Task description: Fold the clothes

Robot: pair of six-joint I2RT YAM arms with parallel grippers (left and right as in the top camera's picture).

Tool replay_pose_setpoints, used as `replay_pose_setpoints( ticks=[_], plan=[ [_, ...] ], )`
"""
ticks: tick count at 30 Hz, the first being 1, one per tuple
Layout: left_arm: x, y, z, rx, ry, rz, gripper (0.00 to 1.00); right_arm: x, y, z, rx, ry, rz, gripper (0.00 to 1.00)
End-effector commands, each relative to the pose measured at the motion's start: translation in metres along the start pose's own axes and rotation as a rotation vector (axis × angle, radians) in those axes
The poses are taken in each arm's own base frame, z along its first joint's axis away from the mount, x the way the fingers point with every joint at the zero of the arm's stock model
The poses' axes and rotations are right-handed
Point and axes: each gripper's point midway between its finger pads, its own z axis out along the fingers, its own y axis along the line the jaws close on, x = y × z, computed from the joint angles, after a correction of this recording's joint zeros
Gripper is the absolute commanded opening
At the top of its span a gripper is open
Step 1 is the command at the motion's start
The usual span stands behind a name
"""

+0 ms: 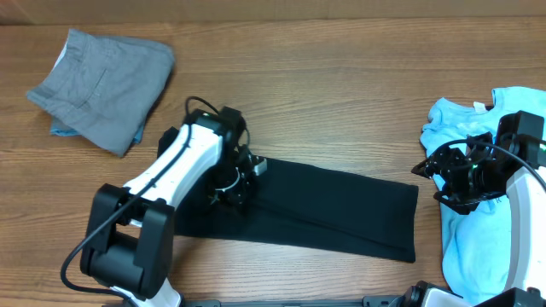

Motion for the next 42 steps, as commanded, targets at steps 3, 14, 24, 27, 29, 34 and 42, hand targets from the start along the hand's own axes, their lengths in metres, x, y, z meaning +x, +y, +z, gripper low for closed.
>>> replay_pose_setpoints(
  ticks=[3, 14, 24, 27, 29, 34, 42],
  plan=[
    [0.003, 0.046, -0.005, -0.275, 0.005, -0.137, 0.16, -0.005, 0.004, -0.006, -0.015, -0.028, -0.017, 0.76],
    [-0.040, 0.094, -0.043, -0.281, -0.224, -0.233, 0.04, -0.009, 0.006, -0.006, -0.020, -0.043, -0.024, 0.76],
    [-0.020, 0.068, 0.002, -0.095, -0.143, -0.226, 0.04, -0.009, 0.006, -0.006, -0.020, -0.043, -0.024, 0.76],
    [-0.003, 0.045, 0.009, -0.027, -0.057, -0.219, 0.04, -0.010, 0.006, -0.006, -0.021, -0.046, -0.026, 0.77],
    [0.009, 0.032, 0.012, -0.006, 0.004, -0.199, 0.04, -0.011, 0.007, -0.006, -0.023, -0.050, -0.028, 0.76],
    [0.029, 0.018, 0.015, -0.010, 0.099, -0.176, 0.04, -0.013, 0.007, -0.006, -0.026, -0.059, -0.029, 0.76],
    [0.006, 0.037, -0.013, -0.089, 0.001, -0.228, 0.05, -0.014, 0.008, -0.006, -0.027, -0.064, -0.031, 0.76]
  ],
)
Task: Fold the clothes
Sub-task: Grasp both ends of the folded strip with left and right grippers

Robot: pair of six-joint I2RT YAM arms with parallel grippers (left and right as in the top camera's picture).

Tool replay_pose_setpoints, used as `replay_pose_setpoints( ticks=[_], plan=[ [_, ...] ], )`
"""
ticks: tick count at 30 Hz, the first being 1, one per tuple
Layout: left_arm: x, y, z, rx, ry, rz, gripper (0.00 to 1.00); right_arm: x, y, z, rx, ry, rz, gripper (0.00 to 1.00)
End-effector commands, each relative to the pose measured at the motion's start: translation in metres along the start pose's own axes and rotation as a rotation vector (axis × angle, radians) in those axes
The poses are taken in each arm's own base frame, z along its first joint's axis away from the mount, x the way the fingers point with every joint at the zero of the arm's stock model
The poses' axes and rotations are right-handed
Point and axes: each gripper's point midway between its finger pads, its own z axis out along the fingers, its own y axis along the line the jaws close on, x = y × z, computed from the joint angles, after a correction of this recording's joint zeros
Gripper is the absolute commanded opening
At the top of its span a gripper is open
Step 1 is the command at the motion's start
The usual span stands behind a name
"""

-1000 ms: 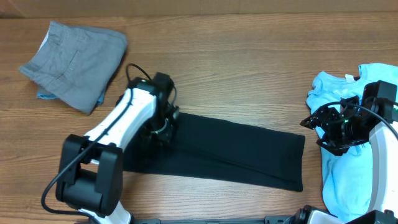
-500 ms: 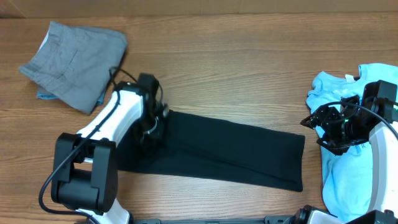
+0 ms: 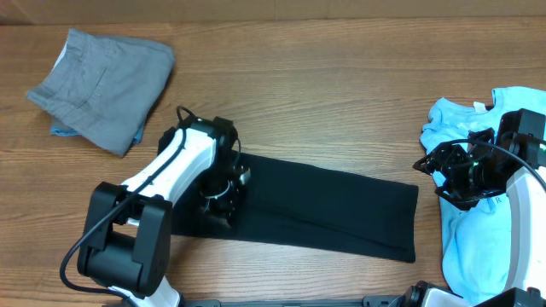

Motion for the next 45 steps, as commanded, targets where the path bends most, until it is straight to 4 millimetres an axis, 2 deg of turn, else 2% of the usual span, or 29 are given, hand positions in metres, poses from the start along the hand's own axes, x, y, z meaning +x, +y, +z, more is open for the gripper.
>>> replay_pose_setpoints(
  ticks=[1, 2, 3, 7, 9, 11, 12, 15, 16, 18, 25, 30, 31, 35, 38, 40, 41, 45],
  plan=[
    [-0.029, 0.019, -0.030, -0.077, -0.122, -0.054, 0.15, -0.005, 0.004, -0.006, -0.014, -0.027, -0.013, 0.76],
    [-0.036, 0.028, -0.038, -0.110, -0.156, -0.073, 0.50, -0.006, 0.004, -0.006, -0.010, -0.030, -0.014, 0.76],
    [-0.043, 0.037, -0.046, -0.137, -0.194, -0.091, 0.99, -0.007, 0.002, -0.006, 0.000, -0.035, -0.014, 0.77],
    [-0.071, 0.065, -0.068, -0.157, -0.336, -0.146, 1.00, -0.014, -0.009, -0.006, 0.064, -0.068, -0.016, 0.76],
    [-0.076, 0.080, -0.072, -0.150, -0.367, -0.185, 1.00, -0.016, -0.014, 0.000, 0.084, -0.068, -0.014, 0.79],
    [-0.071, 0.091, -0.069, -0.142, -0.359, -0.218, 0.90, -0.013, -0.019, 0.007, 0.091, -0.043, -0.003, 0.80],
    [-0.068, 0.096, -0.066, -0.134, -0.349, -0.235, 0.80, -0.011, -0.021, 0.011, 0.096, -0.029, 0.003, 0.80],
    [-0.056, 0.110, -0.051, -0.118, -0.311, -0.285, 0.43, -0.007, -0.026, 0.018, 0.109, 0.011, 0.020, 0.79],
    [-0.053, 0.114, -0.045, -0.113, -0.303, -0.300, 0.27, -0.008, -0.027, 0.020, 0.111, 0.015, 0.021, 0.79],
    [-0.051, 0.120, -0.033, -0.096, -0.303, -0.322, 0.05, -0.010, -0.026, 0.020, 0.107, 0.006, 0.018, 0.79],
    [-0.052, 0.141, 0.005, -0.082, -0.349, -0.430, 0.04, -0.017, -0.024, 0.020, 0.099, -0.018, 0.012, 0.79],
    [-0.022, 0.181, 0.018, -0.202, -0.312, -0.684, 0.04, -0.016, -0.024, 0.020, 0.101, -0.015, 0.012, 0.80],
    [-0.014, 0.192, 0.019, -0.196, -0.308, -0.745, 0.04, -0.016, -0.025, 0.021, 0.101, -0.014, 0.012, 0.81],
    [-0.001, 0.213, 0.017, -0.162, -0.314, -0.844, 0.04, -0.011, -0.029, 0.027, 0.106, 0.003, 0.018, 0.86],
    [0.000, 0.219, 0.016, -0.107, -0.331, -0.847, 0.04, -0.003, -0.035, 0.039, 0.106, 0.029, 0.019, 0.87],
    [-0.001, 0.219, 0.016, -0.087, -0.337, -0.821, 0.04, 0.006, -0.030, 0.049, 0.053, 0.067, -0.028, 0.87],
    [-0.001, 0.219, 0.016, -0.088, -0.336, -0.816, 0.04, 0.017, -0.026, 0.060, 0.007, 0.105, -0.054, 0.87],
    [-0.001, 0.218, 0.016, -0.090, -0.335, -0.815, 0.04, 0.037, -0.039, 0.081, 0.020, 0.158, -0.044, 0.86]
  ],
)
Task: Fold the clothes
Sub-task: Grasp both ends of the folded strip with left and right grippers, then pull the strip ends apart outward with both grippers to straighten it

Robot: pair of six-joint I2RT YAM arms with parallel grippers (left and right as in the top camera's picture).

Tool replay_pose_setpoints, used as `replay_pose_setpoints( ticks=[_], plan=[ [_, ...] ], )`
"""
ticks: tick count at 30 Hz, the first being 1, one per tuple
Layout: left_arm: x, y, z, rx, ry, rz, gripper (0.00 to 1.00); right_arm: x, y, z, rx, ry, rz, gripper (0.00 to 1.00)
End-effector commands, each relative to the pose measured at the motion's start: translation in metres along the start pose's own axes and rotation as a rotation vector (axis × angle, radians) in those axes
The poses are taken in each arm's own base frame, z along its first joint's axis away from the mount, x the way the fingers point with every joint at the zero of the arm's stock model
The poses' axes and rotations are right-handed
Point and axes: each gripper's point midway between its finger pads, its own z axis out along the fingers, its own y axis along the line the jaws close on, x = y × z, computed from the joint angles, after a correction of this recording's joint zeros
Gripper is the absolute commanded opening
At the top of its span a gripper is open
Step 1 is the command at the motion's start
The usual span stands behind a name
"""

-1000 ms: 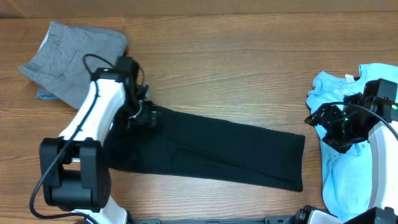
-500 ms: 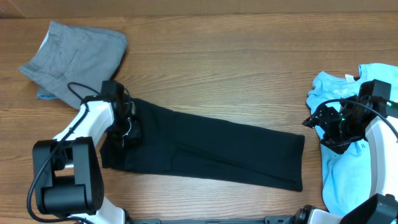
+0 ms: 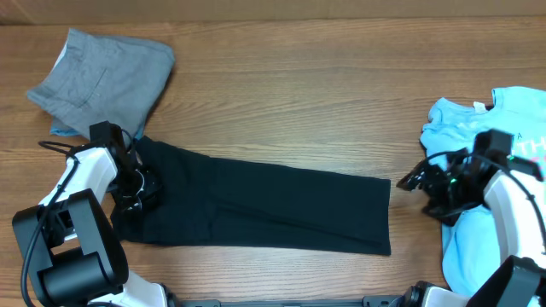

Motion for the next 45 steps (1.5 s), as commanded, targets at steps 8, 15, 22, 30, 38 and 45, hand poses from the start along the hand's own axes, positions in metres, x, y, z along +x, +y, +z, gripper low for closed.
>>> replay_pose_setpoints(
  ticks=[8, 15, 22, 30, 38, 45],
  plan=[
    [0.014, 0.029, 0.020, -0.125, 0.056, 0.003, 0.04, 0.040, -0.010, 0.052, -0.067, 0.144, -0.005, 0.82],
    [0.014, 0.029, 0.020, -0.122, 0.058, 0.003, 0.04, 0.045, -0.008, 0.075, -0.022, 0.145, -0.099, 0.78],
    [0.015, 0.029, 0.020, -0.123, 0.059, 0.003, 0.04, 0.040, -0.004, 0.079, 0.004, 0.115, -0.106, 0.63],
    [0.015, 0.029, 0.020, -0.122, 0.059, 0.003, 0.04, 0.054, 0.001, 0.085, 0.017, 0.152, -0.154, 0.46],
    [0.016, 0.029, 0.020, -0.123, 0.064, 0.003, 0.04, 0.049, 0.008, 0.081, 0.005, 0.142, -0.148, 0.04],
    [0.016, 0.020, 0.020, -0.072, 0.071, 0.019, 0.04, 0.012, 0.024, 0.041, 0.107, 0.050, -0.168, 0.04]
  ],
)
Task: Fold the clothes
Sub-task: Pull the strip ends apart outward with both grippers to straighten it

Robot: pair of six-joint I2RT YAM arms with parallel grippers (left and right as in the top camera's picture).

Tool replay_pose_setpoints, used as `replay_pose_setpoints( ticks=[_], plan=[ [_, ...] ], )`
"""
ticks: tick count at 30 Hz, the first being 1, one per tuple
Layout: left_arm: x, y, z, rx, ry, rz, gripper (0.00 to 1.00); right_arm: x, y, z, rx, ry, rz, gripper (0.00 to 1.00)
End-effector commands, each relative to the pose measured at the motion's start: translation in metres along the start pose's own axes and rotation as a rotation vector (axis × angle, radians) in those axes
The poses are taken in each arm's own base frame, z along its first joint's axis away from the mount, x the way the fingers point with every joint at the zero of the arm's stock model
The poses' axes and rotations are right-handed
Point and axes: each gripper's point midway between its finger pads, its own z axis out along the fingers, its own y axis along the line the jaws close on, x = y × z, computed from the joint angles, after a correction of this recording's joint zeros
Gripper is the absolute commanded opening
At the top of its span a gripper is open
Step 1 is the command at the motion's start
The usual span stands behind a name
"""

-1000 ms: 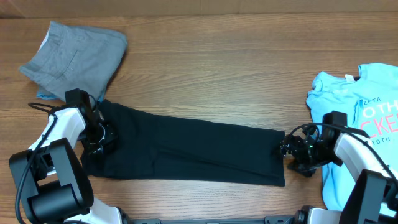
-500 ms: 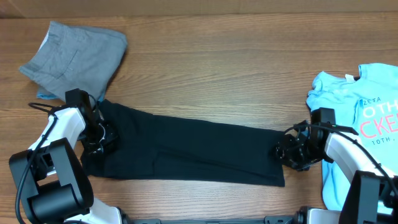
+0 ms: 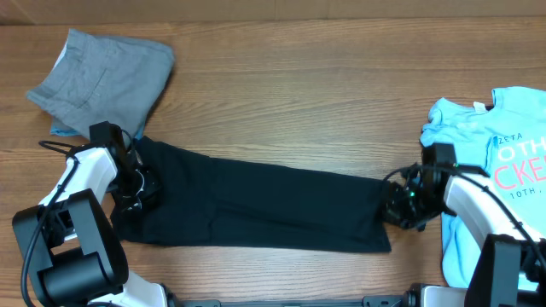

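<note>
Black trousers (image 3: 256,205) lie stretched flat across the table, folded lengthwise into a long strip. My left gripper (image 3: 136,189) is down on their left end, fingers buried in the dark cloth. At the strip's right end my right gripper (image 3: 394,205) rests low against the fabric edge. Neither gripper's jaws show clearly against the black material. Folded grey shorts (image 3: 107,77) sit at the far left. A light blue T-shirt (image 3: 490,179) with printed lettering lies crumpled at the right edge.
The wooden table (image 3: 299,94) stretches bare behind the trousers. The right arm lies across the blue T-shirt's left side.
My right gripper has moved left and down from beside the T-shirt to the trousers' right end. The T-shirt's lettering now shows. Left gripper and trousers are unchanged.
At first my left gripper was on the middle-left of the trousers, which lay further right. It stayed there, slightly lower. Then the trousers lay further left with the left gripper at their left end. Now the right gripper sits on the right end.
</note>
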Motion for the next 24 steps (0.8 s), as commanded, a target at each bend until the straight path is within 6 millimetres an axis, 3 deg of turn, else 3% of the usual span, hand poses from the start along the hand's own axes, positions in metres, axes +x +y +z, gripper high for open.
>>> replay_pose_setpoints(
  ticks=[1, 9, 13, 19, 20, 21, 22, 24],
  plan=[
    [0.015, 0.017, 0.019, -0.053, 0.072, 0.021, 0.04, -0.033, 0.005, -0.033, 0.088, -0.116, -0.020, 0.04],
    [0.002, -0.022, -0.006, 0.141, 0.075, 0.094, 0.06, -0.055, 0.017, -0.077, 0.147, -0.208, -0.015, 0.04],
    [-0.008, -0.041, -0.036, 0.224, 0.071, 0.145, 0.12, -0.060, 0.010, -0.089, 0.208, -0.240, 0.010, 0.04],
    [-0.024, -0.061, -0.084, 0.294, 0.040, 0.197, 0.26, -0.065, 0.012, -0.090, 0.203, -0.260, 0.005, 0.04],
    [-0.026, -0.064, -0.091, 0.307, 0.032, 0.210, 0.27, -0.066, 0.012, -0.090, 0.202, -0.263, 0.004, 0.26],
    [-0.028, -0.066, -0.096, 0.313, 0.025, 0.216, 0.28, -0.066, 0.012, -0.090, 0.202, -0.265, 0.004, 0.59],
    [-0.029, -0.066, -0.100, 0.313, 0.019, 0.218, 0.29, -0.066, 0.011, -0.090, 0.206, -0.266, 0.004, 0.76],
    [-0.032, -0.068, -0.105, 0.314, 0.008, 0.228, 0.30, -0.067, 0.010, -0.090, 0.208, -0.269, 0.007, 0.77]
  ],
)
